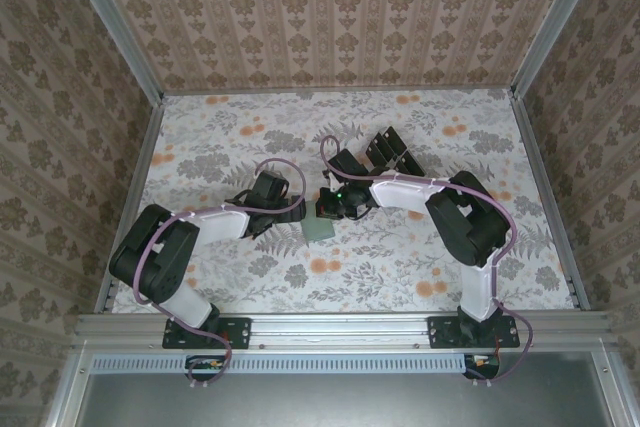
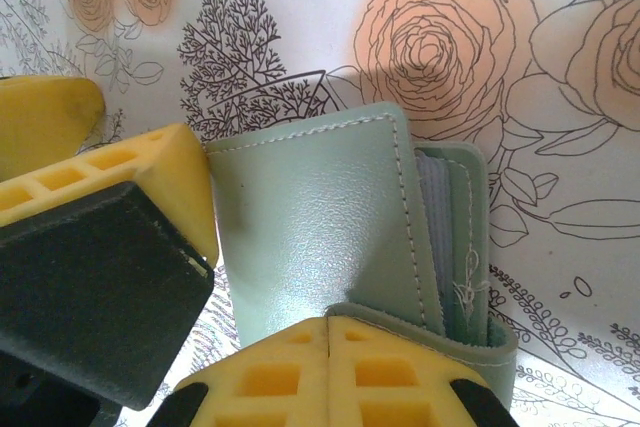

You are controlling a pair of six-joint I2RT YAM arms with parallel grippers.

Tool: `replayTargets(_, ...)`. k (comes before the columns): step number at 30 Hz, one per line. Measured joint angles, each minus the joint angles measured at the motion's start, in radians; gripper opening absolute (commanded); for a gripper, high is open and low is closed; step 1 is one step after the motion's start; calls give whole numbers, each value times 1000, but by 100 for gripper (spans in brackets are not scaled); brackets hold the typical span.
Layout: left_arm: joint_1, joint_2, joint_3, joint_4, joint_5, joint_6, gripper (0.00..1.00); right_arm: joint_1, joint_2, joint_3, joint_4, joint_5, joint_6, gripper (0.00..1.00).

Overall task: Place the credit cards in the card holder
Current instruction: Close the button on the card holder.

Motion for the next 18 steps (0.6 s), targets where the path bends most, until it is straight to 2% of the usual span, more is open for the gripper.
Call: replayTargets(18, 0, 2, 0, 3, -1, 0, 100, 0, -12, -14, 40, 0, 20, 0)
